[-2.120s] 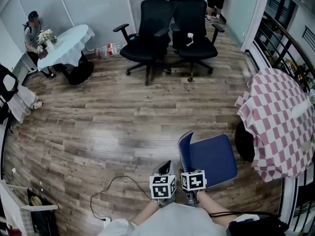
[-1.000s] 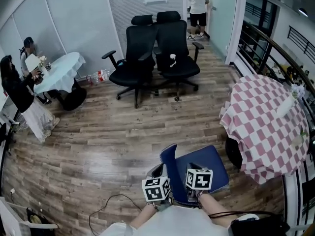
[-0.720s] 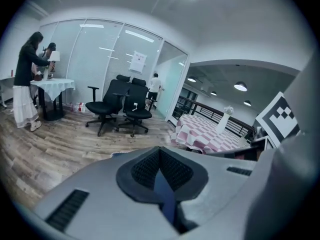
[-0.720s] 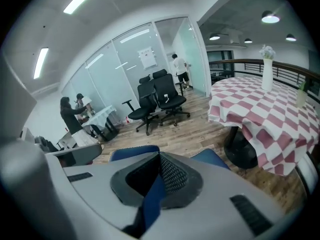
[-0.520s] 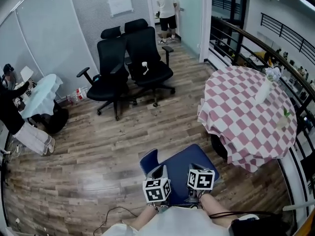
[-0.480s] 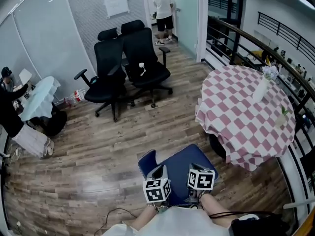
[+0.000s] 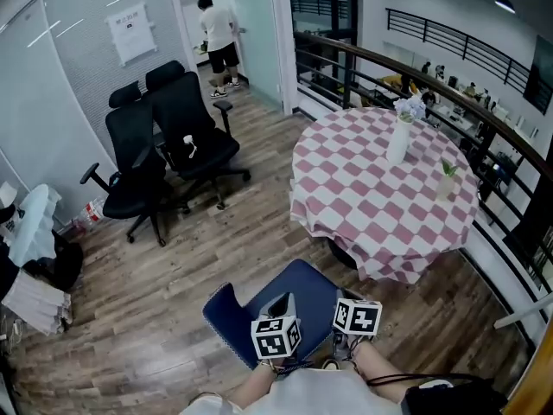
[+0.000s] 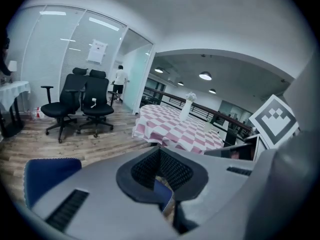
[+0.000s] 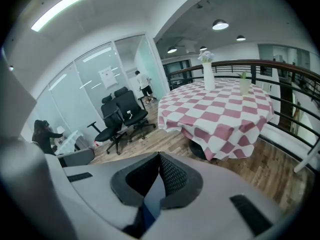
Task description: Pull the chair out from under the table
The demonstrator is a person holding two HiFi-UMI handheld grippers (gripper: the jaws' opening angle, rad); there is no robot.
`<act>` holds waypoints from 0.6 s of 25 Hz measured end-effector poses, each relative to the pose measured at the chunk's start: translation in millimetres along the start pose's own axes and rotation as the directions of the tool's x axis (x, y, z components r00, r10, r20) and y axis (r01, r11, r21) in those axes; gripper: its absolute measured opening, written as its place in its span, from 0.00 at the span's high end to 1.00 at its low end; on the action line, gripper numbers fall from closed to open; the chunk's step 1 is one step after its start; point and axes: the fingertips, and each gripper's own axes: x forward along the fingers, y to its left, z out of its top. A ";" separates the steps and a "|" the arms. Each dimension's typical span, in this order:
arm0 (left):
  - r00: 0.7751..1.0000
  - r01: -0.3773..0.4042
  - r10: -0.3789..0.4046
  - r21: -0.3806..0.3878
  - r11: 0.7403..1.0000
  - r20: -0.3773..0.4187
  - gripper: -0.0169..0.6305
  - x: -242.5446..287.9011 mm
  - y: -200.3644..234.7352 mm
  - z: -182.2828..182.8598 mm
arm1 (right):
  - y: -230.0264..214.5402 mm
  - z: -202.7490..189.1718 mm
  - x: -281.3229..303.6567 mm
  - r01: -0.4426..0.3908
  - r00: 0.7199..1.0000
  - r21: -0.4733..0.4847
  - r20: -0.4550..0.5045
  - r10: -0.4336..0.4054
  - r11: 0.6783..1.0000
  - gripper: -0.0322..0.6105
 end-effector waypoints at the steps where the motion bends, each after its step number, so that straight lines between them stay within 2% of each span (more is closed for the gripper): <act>1: 1.000 0.017 -0.017 0.009 1.000 -0.007 0.97 5.1 -8.6 -0.1 | -10.2 3.7 -4.8 0.019 1.000 0.016 0.017 -0.019 1.000 0.92; 7: 0.990 0.132 -0.128 0.075 0.988 -0.051 0.97 31.5 -62.7 -1.3 | -70.2 14.8 -30.8 0.113 0.989 0.122 0.085 -0.124 0.986 0.92; 15: 0.964 0.260 -0.248 0.165 0.951 -0.094 0.97 49.6 -113.3 0.3 | -116.2 14.0 -65.2 0.199 0.961 0.240 0.142 -0.238 0.950 0.92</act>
